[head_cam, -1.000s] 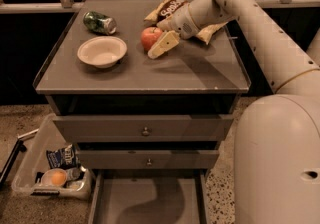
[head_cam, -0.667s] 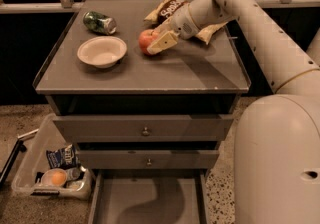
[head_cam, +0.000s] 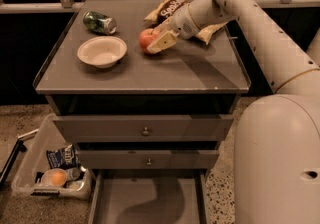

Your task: Place apple into bottom drawer

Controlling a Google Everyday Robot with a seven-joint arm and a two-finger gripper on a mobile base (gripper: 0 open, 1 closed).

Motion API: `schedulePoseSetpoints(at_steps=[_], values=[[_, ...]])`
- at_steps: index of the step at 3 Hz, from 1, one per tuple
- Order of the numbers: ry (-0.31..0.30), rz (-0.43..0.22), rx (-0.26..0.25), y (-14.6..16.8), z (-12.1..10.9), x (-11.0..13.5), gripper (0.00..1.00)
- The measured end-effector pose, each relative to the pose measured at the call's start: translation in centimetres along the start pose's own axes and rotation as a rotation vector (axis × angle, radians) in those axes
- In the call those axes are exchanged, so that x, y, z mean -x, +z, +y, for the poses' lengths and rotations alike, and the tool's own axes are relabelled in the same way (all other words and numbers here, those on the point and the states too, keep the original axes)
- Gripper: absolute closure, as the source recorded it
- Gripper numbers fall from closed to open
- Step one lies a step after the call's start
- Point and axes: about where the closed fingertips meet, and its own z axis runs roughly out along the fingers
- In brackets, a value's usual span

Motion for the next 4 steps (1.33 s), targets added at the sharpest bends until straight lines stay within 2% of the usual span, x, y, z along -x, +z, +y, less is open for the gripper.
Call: schedulePoseSetpoints(at_steps=[1,3,4], values=[[0.000,0.000,0.000,0.0,0.0,0.0,1.00],[-0.015,0.009,-0.014,-1.0,0.3,0.3,1.00],[-0.047,-0.011,-0.049,-3.6,1.3,0.9,1.00]])
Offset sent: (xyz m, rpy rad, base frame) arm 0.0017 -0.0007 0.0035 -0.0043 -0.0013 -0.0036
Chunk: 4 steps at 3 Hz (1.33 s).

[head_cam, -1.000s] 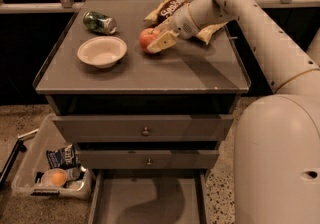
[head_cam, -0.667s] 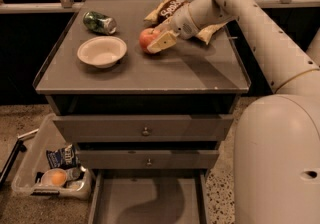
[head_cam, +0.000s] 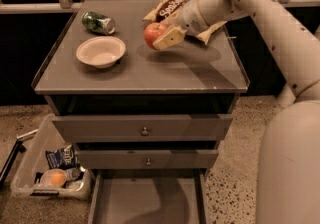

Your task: Place apple into bottom drawer

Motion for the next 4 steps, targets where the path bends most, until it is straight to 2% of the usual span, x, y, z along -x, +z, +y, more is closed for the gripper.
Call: schedulePoseSetpoints(at_steps=[1,2,4], values=[[-0.042,-0.028,-0.052,-3.9,2.2,0.4,1.00],[-0.063,-0.035,-0.106,-7.6,5.1,-0.7,1.00],[-0.085,-0.022,-0.184,-13.0,13.5,-3.9,1.00]])
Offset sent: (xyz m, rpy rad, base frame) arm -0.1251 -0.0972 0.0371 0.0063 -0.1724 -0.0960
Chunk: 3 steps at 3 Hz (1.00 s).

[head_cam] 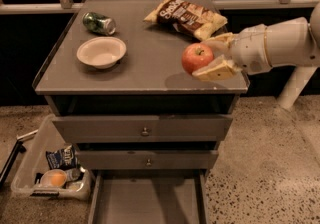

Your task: Place apple into bottom drawer

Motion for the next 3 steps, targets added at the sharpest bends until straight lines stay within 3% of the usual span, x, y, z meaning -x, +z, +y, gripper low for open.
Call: schedulePoseSetpoints(at_steps=[1,2,3], values=[[-0.014,0.016,-0.016,-2.0,4.7,-1.4,1.00],[-0.026,0.041,0.016,-2.1,9.8,-3.6,1.00],[0.004,0.079,0.058,-0.3,13.7,-7.8,1.00]])
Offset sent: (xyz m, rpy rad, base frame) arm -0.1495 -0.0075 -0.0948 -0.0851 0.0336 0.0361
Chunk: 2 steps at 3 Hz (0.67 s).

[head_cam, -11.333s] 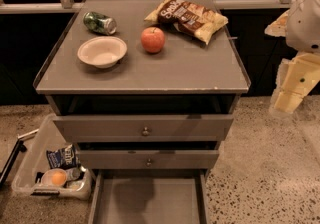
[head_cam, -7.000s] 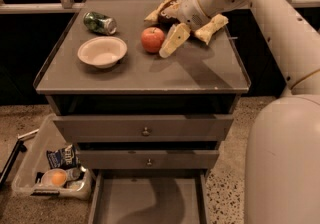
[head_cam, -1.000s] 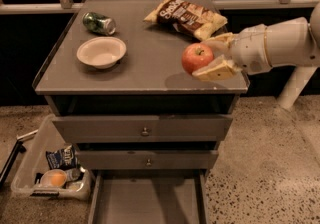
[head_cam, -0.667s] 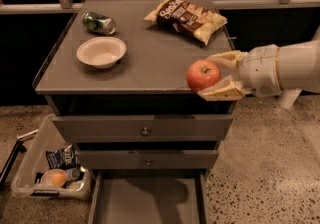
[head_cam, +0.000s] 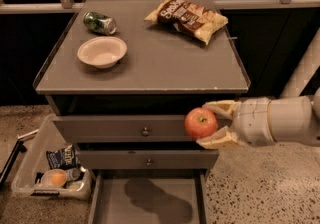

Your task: Place apple into bottom drawer

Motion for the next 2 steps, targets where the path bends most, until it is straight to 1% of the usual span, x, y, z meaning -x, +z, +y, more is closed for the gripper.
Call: schedulePoseSetpoints(at_steps=[1,2], values=[[0.027,0.075,0.003,2.99,1.22,-4.39,1.00],[0.027,0.075,0.003,3.01,1.23,-4.41,1.00]])
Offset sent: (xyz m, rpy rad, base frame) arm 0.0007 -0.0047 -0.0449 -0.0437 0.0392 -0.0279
